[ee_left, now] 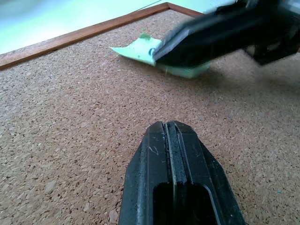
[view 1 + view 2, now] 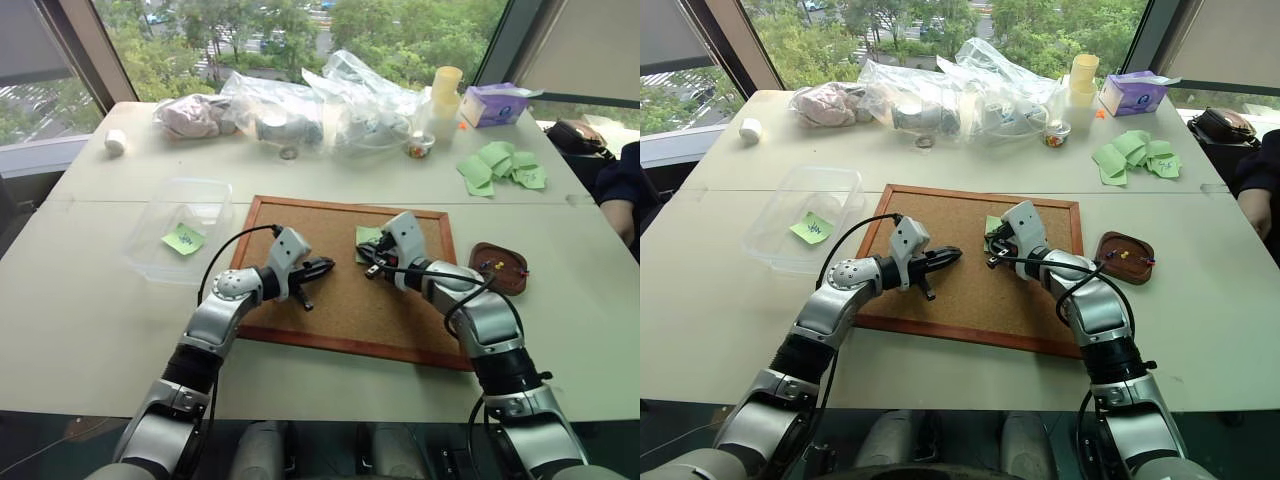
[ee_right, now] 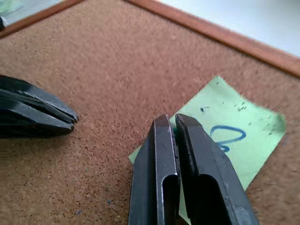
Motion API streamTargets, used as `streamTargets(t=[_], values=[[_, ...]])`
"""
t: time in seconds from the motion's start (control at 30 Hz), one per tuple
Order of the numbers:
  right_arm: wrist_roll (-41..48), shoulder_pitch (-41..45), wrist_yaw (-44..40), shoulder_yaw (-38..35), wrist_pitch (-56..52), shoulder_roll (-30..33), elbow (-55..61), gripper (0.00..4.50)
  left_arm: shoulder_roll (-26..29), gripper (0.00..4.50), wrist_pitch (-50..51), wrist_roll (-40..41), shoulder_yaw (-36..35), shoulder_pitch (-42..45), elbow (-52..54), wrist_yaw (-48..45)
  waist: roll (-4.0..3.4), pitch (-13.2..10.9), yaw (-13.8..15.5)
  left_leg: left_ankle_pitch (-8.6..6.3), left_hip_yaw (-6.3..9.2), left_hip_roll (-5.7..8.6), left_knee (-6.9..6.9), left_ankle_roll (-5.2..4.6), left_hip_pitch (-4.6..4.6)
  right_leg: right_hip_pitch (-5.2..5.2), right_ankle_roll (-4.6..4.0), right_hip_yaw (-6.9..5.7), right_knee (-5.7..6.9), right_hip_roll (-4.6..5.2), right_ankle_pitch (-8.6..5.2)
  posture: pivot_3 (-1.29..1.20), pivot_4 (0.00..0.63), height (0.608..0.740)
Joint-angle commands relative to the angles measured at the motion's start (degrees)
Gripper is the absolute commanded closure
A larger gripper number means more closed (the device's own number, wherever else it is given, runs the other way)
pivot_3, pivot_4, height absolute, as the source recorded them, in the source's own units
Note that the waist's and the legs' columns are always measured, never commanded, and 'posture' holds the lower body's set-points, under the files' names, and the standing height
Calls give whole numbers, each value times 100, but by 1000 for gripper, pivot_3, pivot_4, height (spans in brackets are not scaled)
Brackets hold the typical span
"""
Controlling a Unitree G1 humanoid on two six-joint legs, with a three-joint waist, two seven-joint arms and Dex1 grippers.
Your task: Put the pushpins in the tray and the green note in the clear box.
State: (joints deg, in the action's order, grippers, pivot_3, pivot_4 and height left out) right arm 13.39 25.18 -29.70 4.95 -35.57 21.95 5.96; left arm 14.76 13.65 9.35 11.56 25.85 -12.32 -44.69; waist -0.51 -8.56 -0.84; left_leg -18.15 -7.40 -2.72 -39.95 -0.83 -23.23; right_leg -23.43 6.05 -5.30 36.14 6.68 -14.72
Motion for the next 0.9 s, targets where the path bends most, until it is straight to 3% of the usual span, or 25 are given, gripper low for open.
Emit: streamTargets(t=[0.03, 0.23, 0.33, 0.5, 0.57, 0.73, 0.9], values=[[249, 77, -166, -221, -269, 253, 921, 4439, 113, 4500, 173, -114, 24, -163, -273, 16, 0, 0, -5, 0, 1, 0, 0, 0, 1, 0, 0, 0, 0, 0, 0, 0, 150, 740], [373, -146, -376, -188, -614, 585, 1606, 4439, 28, 4500, 282, 44, -128, 41, -363, 58, 0, 0, -1, -1, 1, 0, 1, -1, 4, 2, 0, 0, 0, -1, 0, 0, 150, 740], [472, -299, -530, -163, -720, 794, 1955, 4500, -101, 3529, 499, 340, -382, 357, -360, 98, 3, -1, 14, -2, 3, 0, -2, -4, 1, 2, 0, 0, 0, 1, 0, 0, 150, 740], [489, -483, -624, -118, -768, 1013, 2283, 4500, -354, 953, 950, 763, -678, 745, -392, 154, 11, -7, 15, -8, 5, 2, -3, -15, -7, -4, 0, -1, -1, 0, 0, 0, 150, 740], [436, -522, -663, -88, -789, 1176, 2427, 4500, -621, 54, 1570, 1374, -1136, 1005, -410, 316, 27, -17, 30, -2, 6, 4, -4, -4, -15, -10, 0, -1, -2, 0, 0, 0, 150, 740], [316, -551, -681, 0, -777, 1454, 2568, 4500, -1123, 54, 2794, 2511, -2136, 1476, -560, 923, 57, -35, 26, -3, 10, 6, -6, -5, -18, -9, 1, -1, -4, 0, 0, 0, 150, 740], [223, -539, -675, 87, -704, 1596, 2679, 4500, -1416, 54, 3574, 3022, -2458, 1639, -646, 1290, 71, -43, 23, -2, 10, 15, -5, -4, -17, -9, 2, -1, -4, 0, 0, 0, 150, 740]])
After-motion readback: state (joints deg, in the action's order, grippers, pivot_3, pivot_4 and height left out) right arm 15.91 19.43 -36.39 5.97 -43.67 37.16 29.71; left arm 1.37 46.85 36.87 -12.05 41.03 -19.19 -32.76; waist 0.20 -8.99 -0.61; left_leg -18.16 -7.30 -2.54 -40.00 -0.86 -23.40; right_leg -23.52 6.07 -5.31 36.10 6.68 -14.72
